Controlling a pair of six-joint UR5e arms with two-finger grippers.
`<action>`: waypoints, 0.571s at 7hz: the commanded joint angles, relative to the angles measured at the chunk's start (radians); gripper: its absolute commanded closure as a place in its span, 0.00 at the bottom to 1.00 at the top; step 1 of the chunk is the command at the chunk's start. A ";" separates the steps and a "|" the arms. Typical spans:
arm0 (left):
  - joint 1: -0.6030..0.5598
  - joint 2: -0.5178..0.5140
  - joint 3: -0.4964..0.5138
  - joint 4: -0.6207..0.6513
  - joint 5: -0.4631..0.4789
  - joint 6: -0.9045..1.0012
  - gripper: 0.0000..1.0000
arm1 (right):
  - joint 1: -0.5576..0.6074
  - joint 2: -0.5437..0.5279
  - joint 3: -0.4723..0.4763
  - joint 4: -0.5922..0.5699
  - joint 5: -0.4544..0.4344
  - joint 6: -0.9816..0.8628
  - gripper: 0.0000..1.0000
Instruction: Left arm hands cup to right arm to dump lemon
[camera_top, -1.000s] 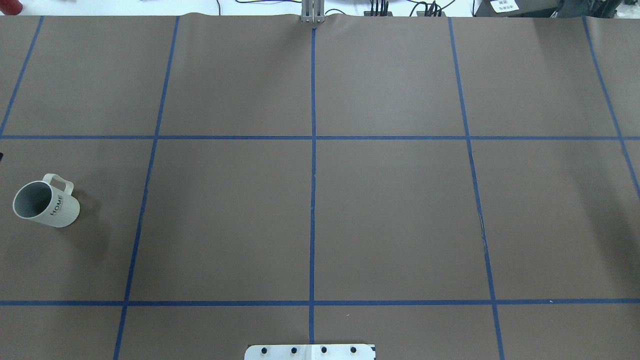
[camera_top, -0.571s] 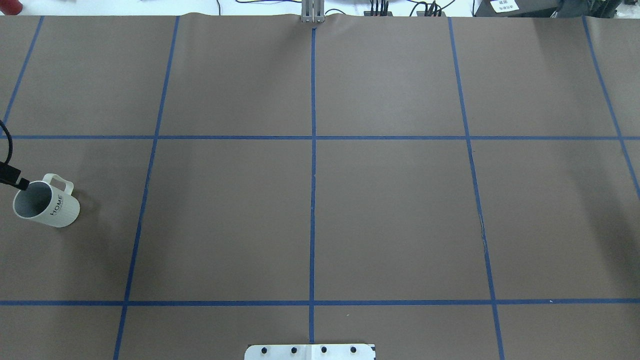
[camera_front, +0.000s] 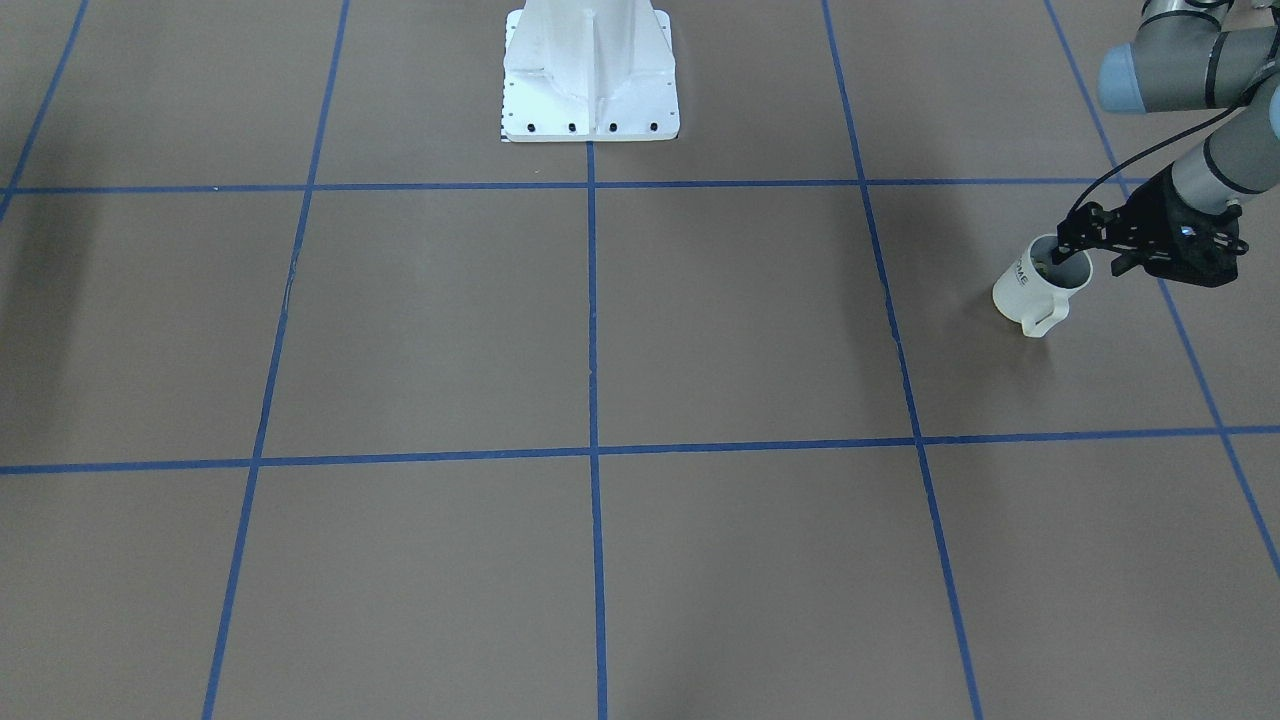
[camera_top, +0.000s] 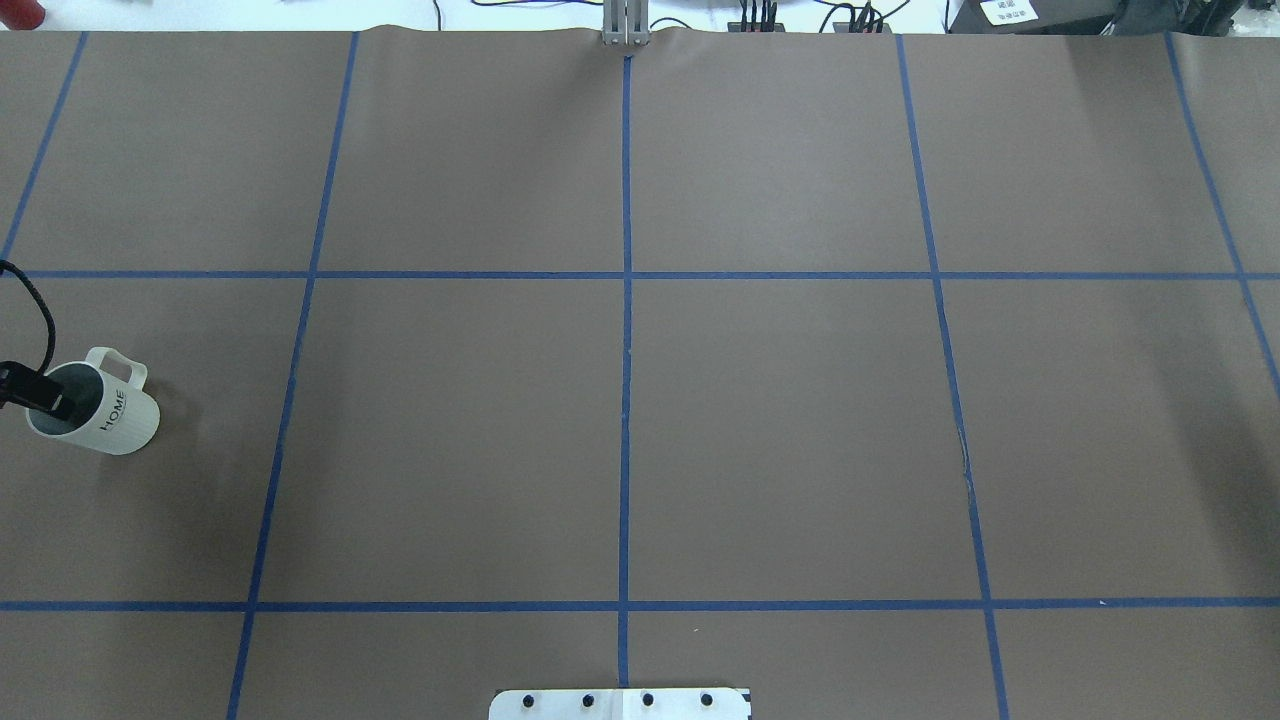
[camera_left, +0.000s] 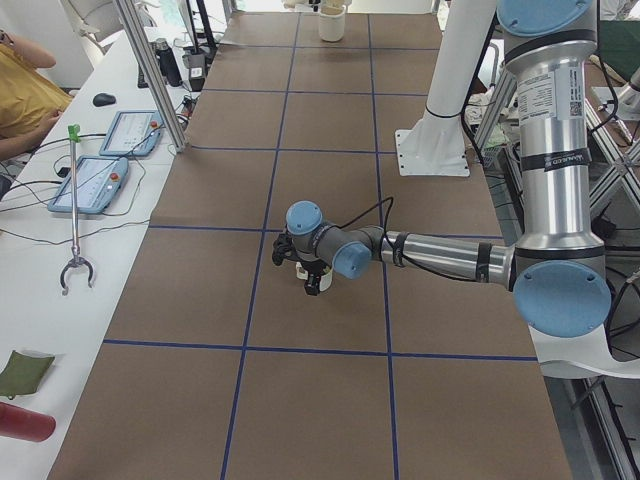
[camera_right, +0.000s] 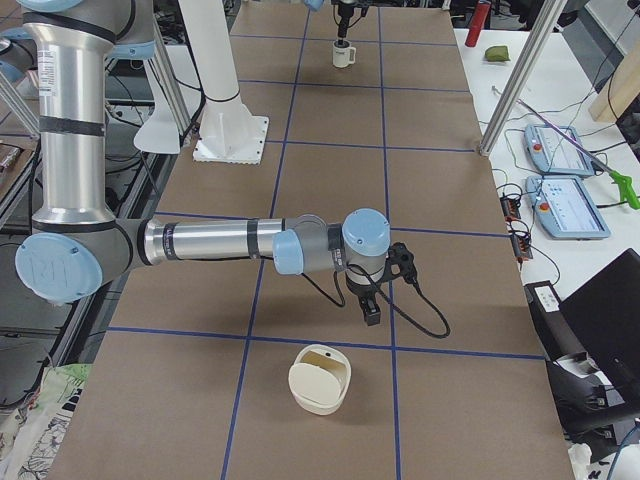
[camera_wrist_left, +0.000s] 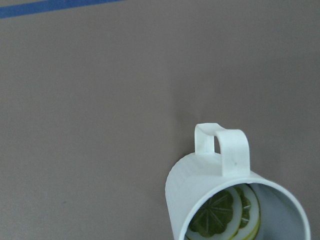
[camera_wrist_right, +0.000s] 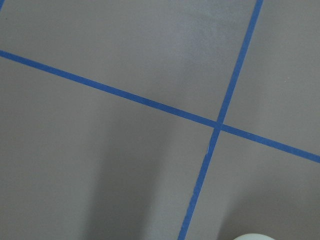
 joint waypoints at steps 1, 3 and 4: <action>0.003 -0.007 0.005 0.000 0.000 -0.003 1.00 | 0.000 0.003 -0.004 0.000 0.000 0.000 0.01; 0.000 -0.014 -0.027 0.008 -0.011 -0.073 1.00 | 0.000 0.006 -0.004 0.000 0.000 0.000 0.01; 0.002 -0.099 -0.061 0.053 -0.009 -0.337 1.00 | 0.000 0.007 -0.003 0.000 0.002 0.000 0.01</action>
